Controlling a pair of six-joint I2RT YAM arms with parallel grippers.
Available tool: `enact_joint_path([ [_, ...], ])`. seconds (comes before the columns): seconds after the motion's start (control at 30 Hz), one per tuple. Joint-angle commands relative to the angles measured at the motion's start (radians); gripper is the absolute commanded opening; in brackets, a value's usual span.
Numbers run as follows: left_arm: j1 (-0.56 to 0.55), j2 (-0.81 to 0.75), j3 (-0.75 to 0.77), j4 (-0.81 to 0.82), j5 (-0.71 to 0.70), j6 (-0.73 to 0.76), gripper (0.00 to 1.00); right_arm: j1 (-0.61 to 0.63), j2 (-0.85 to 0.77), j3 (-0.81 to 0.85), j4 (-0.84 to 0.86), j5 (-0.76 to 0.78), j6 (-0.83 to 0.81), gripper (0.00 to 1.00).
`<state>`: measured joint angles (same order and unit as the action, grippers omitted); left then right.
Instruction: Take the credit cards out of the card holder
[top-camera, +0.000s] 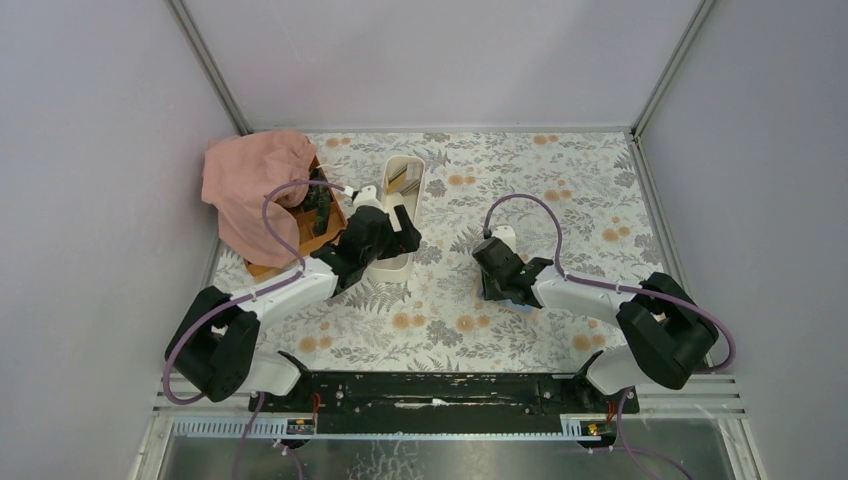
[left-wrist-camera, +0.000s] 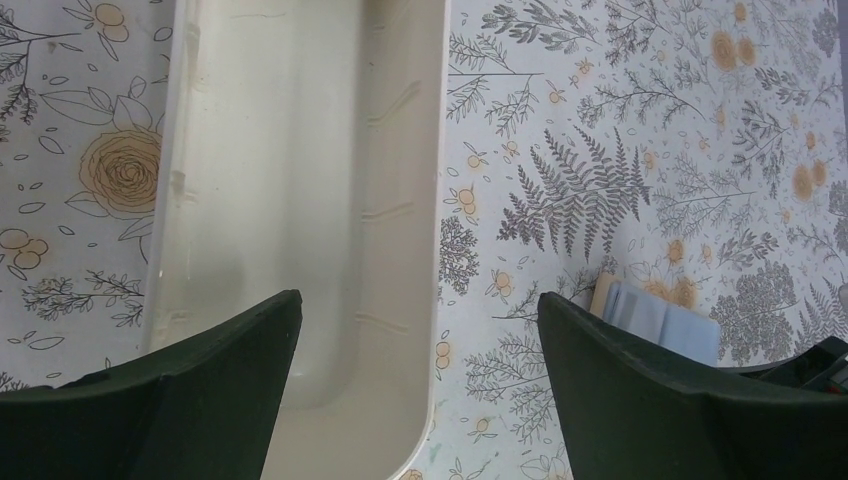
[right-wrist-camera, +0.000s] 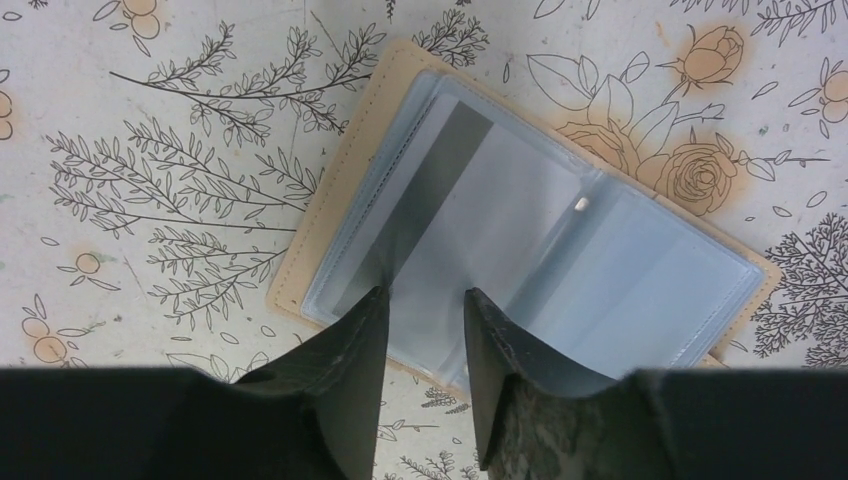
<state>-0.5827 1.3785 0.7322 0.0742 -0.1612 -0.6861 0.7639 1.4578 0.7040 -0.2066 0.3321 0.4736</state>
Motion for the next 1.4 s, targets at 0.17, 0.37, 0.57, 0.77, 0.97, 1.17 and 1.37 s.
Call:
enact_joint_path([
  [0.17, -0.009, -0.011, -0.010, 0.041, 0.024, 0.014, 0.94, 0.009, -0.015, -0.001, -0.004, 0.020, 0.020, 0.42],
  [0.37, -0.012, -0.010, -0.010, 0.045, 0.033, 0.014, 0.93, 0.010, -0.012, 0.030, -0.002, -0.001, 0.002, 0.62],
  [0.57, -0.014, -0.007, -0.011, 0.045, 0.034, 0.019, 0.93, 0.036, 0.025, 0.040, 0.018, -0.020, 0.002, 0.67],
  [0.77, -0.016, 0.004, -0.006, 0.045, 0.049, 0.019, 0.93, 0.038, -0.018, 0.014, 0.096, -0.097, 0.008, 0.70],
  [0.97, -0.018, 0.004, -0.002, 0.041, 0.052, 0.024, 0.93, 0.039, 0.043, 0.045, 0.041, -0.068, -0.003, 0.72],
  [1.17, -0.017, 0.018, 0.002, 0.036, 0.055, 0.025, 0.93, 0.050, 0.077, 0.064, 0.018, -0.081, -0.020, 0.80],
  [1.37, -0.017, 0.027, 0.006, 0.033, 0.058, 0.026, 0.93, 0.052, 0.089, 0.054, 0.017, -0.072, -0.007, 0.75],
])
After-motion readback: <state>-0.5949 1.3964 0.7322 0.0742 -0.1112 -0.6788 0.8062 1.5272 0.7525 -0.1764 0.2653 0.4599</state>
